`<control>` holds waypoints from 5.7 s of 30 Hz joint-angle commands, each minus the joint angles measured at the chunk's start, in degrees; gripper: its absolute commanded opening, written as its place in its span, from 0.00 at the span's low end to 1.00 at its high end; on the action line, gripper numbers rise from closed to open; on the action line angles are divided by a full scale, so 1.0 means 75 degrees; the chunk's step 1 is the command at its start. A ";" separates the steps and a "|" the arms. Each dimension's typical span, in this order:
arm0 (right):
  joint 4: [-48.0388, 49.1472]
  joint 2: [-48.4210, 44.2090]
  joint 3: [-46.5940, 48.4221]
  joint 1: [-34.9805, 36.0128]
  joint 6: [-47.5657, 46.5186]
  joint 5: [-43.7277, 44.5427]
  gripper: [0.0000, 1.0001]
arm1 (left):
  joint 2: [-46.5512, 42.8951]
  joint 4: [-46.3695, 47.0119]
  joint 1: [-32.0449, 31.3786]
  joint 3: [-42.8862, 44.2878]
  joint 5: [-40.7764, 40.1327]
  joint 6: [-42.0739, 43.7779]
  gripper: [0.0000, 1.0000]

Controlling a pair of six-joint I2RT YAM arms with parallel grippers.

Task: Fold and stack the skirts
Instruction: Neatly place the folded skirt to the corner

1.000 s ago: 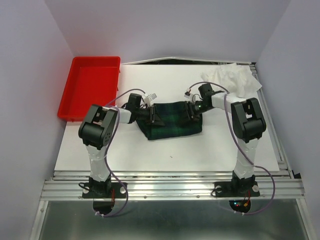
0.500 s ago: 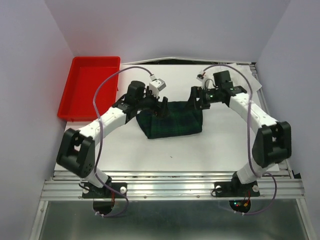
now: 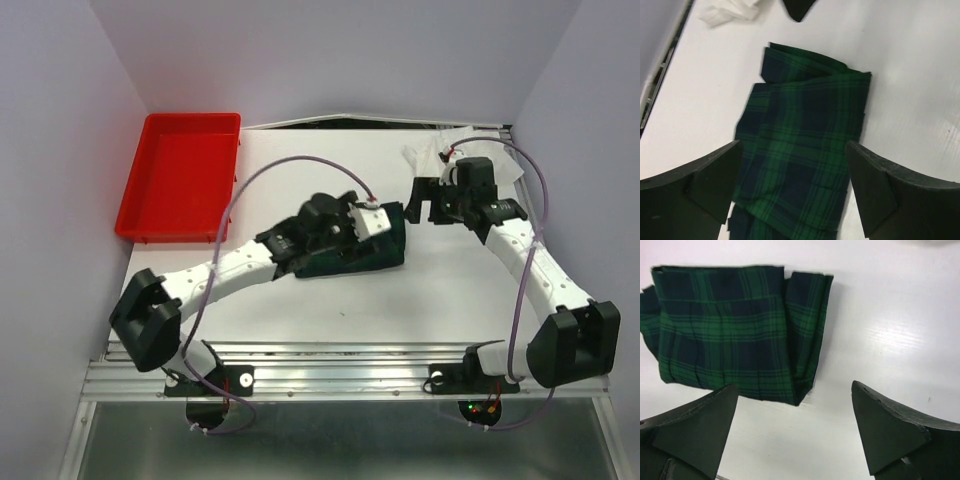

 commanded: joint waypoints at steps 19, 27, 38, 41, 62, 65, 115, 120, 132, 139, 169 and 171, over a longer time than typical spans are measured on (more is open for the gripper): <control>0.1656 0.2535 -0.1303 -0.0893 0.1280 -0.2725 0.89 | 0.1548 0.0992 -0.1565 0.0447 -0.1735 -0.1073 0.73; 0.2476 0.3367 -0.1351 -0.0893 0.1678 -0.3240 0.88 | 0.1466 0.1015 -0.1331 0.0153 -0.1641 -0.1143 0.77; 0.2864 0.3403 -0.1468 -0.0893 0.1901 -0.3721 0.62 | 0.1606 0.1647 -0.1413 -0.0525 -0.1160 -0.0383 0.82; 0.2945 0.3263 -0.1456 -0.0893 0.2053 -0.3908 0.45 | 0.1595 0.1859 -0.1413 -0.0736 -0.1208 -0.0288 0.87; 0.3391 0.2817 -0.1339 -0.0893 0.3495 -0.4963 0.01 | 0.2589 0.3487 -0.1799 -0.1089 -0.2109 0.1012 0.89; 0.3379 0.2817 -0.1362 -0.0893 0.3518 -0.4963 0.01 | 0.2882 0.3570 -0.1881 -0.0972 -0.2273 0.1095 0.88; 0.4287 0.2607 -0.2284 -0.0893 0.5646 -0.4120 1.00 | 0.2801 0.3066 -0.1307 -0.0058 -0.2520 -0.1471 0.00; 0.6107 0.2757 -0.2640 -0.0729 0.6319 -0.3768 1.00 | 0.2848 0.3066 -0.1307 -0.0034 -0.2462 -0.1460 0.00; 0.7327 0.3414 -0.3014 -0.0248 0.7303 -0.3299 0.93 | 0.2965 0.3066 -0.1296 0.0036 -0.2426 -0.1483 0.00; 0.7422 0.3427 -0.3155 -0.0096 0.7385 -0.3135 0.83 | 0.3129 0.3078 -0.1284 0.0212 -0.2519 -0.1460 0.00; 0.4904 0.3157 -0.0836 -0.0026 0.3239 -0.2011 0.01 | 0.0801 -0.0166 -0.0371 0.0692 -0.1419 -0.2186 0.85; 0.4612 0.3192 -0.0486 -0.0026 0.2539 -0.1800 0.01 | 0.0448 -0.0413 0.0107 0.0762 -0.1302 -0.2198 0.85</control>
